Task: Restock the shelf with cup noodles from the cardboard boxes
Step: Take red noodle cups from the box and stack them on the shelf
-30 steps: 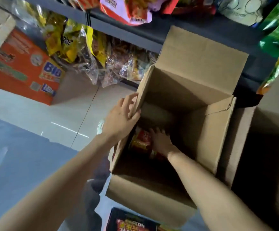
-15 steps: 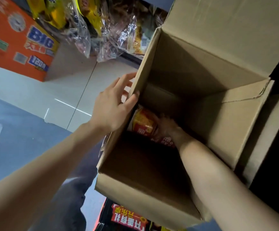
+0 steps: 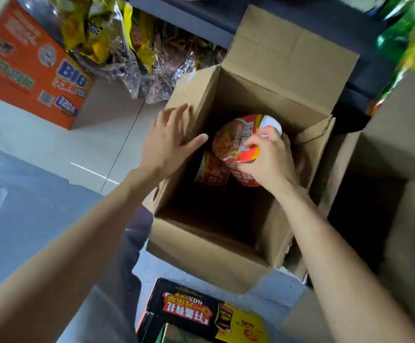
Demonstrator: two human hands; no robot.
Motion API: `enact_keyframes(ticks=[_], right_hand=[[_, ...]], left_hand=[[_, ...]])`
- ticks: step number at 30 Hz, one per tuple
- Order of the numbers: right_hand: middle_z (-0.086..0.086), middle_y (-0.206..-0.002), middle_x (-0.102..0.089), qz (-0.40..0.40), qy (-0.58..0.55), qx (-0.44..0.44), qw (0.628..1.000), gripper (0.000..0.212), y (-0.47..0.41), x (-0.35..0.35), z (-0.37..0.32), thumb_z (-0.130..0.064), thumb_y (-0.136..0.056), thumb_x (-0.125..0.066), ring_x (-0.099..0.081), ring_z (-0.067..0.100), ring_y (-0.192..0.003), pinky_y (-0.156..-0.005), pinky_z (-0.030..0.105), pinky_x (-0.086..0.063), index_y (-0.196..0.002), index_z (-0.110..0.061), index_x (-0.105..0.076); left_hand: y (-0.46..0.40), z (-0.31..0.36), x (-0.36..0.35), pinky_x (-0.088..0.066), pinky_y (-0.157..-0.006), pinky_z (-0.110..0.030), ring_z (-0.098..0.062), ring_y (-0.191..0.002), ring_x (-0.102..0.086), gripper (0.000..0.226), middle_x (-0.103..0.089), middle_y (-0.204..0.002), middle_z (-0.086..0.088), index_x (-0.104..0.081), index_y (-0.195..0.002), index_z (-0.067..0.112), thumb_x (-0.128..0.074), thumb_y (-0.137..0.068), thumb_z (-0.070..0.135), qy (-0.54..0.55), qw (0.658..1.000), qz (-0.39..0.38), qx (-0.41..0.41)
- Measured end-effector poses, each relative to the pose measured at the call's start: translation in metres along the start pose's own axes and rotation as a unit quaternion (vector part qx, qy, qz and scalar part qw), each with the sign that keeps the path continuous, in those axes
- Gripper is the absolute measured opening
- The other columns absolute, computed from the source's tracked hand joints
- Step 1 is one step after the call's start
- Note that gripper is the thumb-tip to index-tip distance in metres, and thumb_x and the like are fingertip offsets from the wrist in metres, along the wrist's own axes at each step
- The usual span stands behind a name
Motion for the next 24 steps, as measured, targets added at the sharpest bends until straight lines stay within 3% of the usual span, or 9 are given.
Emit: enact_keyframes(ticks=[2,3,7,10,12,15,18,20,24], right_hand=[[-0.001,-0.119,-0.055,0.102,-0.131,0.001,0.986,0.044,0.03,0.061,-0.01,-0.047,-0.062,-0.083,-0.051,0.02,-0.116,-0.099,0.029,-0.04,-0.098,-0.025,-0.071],[-0.002,-0.116,-0.055,0.133,-0.18,0.005,0.975,0.042,0.045,0.086,-0.017,-0.047,-0.063,-0.083,-0.052,0.014,-0.115,-0.099,0.026,-0.04,-0.097,-0.027,-0.071],[-0.005,-0.123,-0.051,0.122,-0.296,0.054,0.946,0.04,0.075,0.135,-0.058,-0.051,-0.068,-0.079,-0.047,0.003,-0.119,-0.096,0.014,-0.04,-0.102,-0.033,-0.066],[0.001,-0.132,-0.046,0.09,-0.315,0.109,0.938,0.045,0.075,0.138,-0.097,-0.044,-0.072,-0.078,-0.04,0.0,-0.123,-0.092,-0.001,-0.03,-0.112,-0.029,-0.063],[0.0,-0.14,-0.037,0.062,-0.36,0.135,0.921,0.058,0.069,0.131,-0.111,-0.037,-0.078,-0.074,-0.033,-0.005,-0.127,-0.096,-0.001,-0.027,-0.129,-0.03,-0.048],[-0.006,-0.145,-0.035,0.048,-0.452,0.089,0.886,0.06,0.046,0.098,-0.092,-0.026,-0.09,-0.064,-0.033,0.004,-0.135,-0.107,0.018,-0.031,-0.14,-0.031,-0.03],[0.004,-0.135,-0.053,0.064,-0.261,0.029,0.963,0.047,0.016,0.034,-0.052,-0.015,-0.088,-0.064,-0.047,0.021,-0.128,-0.106,0.029,-0.037,-0.133,-0.017,-0.049],[0.01,-0.134,-0.052,-0.027,-0.099,0.007,0.995,0.049,-0.001,-0.028,-0.033,-0.016,-0.088,-0.061,-0.046,0.03,-0.126,-0.104,0.037,-0.037,-0.135,-0.018,-0.048],[0.016,-0.146,-0.032,-0.173,0.118,0.04,0.977,0.059,-0.023,-0.128,-0.009,-0.024,-0.092,-0.054,-0.034,0.039,-0.131,-0.107,0.045,-0.032,-0.146,-0.021,-0.031]], left_hand=[[0.021,0.019,0.014,-0.024,-0.106,-0.009,-0.003,-0.129,-0.033,0.096,-0.038,-0.143,-0.006,-0.034,-0.145,0.015,-0.069,-0.071,0.064,0.111,0.993,0.006,-0.029],[0.032,0.031,0.019,-0.021,-0.109,-0.009,0.0,-0.131,-0.029,0.103,-0.034,-0.146,-0.004,-0.03,-0.147,0.014,-0.071,-0.067,0.064,0.158,0.986,-0.005,-0.05],[0.063,0.082,0.036,-0.034,-0.11,-0.027,-0.008,-0.138,-0.034,0.109,-0.034,-0.148,0.009,-0.016,-0.146,0.032,-0.08,-0.061,0.058,0.278,0.946,-0.084,-0.145],[0.064,0.087,0.053,-0.046,-0.1,-0.044,-0.024,-0.127,-0.049,0.117,-0.044,-0.139,-0.011,-0.011,-0.146,0.013,-0.088,-0.062,0.035,0.335,0.927,-0.057,-0.16],[0.065,0.076,0.065,-0.05,-0.095,-0.036,-0.024,-0.124,-0.052,0.118,-0.044,-0.136,-0.017,-0.006,-0.144,0.0,-0.086,-0.062,0.028,0.361,0.922,-0.019,-0.137],[0.062,0.043,0.079,-0.051,-0.094,-0.031,-0.019,-0.124,-0.053,0.118,-0.045,-0.136,-0.013,-0.008,-0.145,0.002,-0.085,-0.062,0.037,0.352,0.93,0.057,-0.089],[0.052,0.008,0.084,-0.05,-0.098,-0.042,-0.017,-0.122,-0.054,0.121,-0.048,-0.134,-0.007,-0.012,-0.145,0.008,-0.085,-0.059,0.05,0.351,0.929,0.113,-0.029],[0.043,-0.013,0.082,-0.051,-0.096,-0.04,-0.015,-0.119,-0.056,0.119,-0.05,-0.132,-0.007,-0.016,-0.143,0.009,-0.084,-0.057,0.054,0.357,0.925,0.132,0.006],[0.023,-0.041,0.074,-0.053,-0.093,-0.034,-0.012,-0.116,-0.058,0.117,-0.051,-0.131,-0.007,-0.021,-0.139,0.009,-0.082,-0.054,0.06,0.353,0.924,0.142,0.049]])
Point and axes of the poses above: each hand's wrist, its own y-axis away from the middle knuckle, its own x-axis out of the back of the hand, z = x × y, the point moved 9 cm from there along -y, towards the middle knuckle
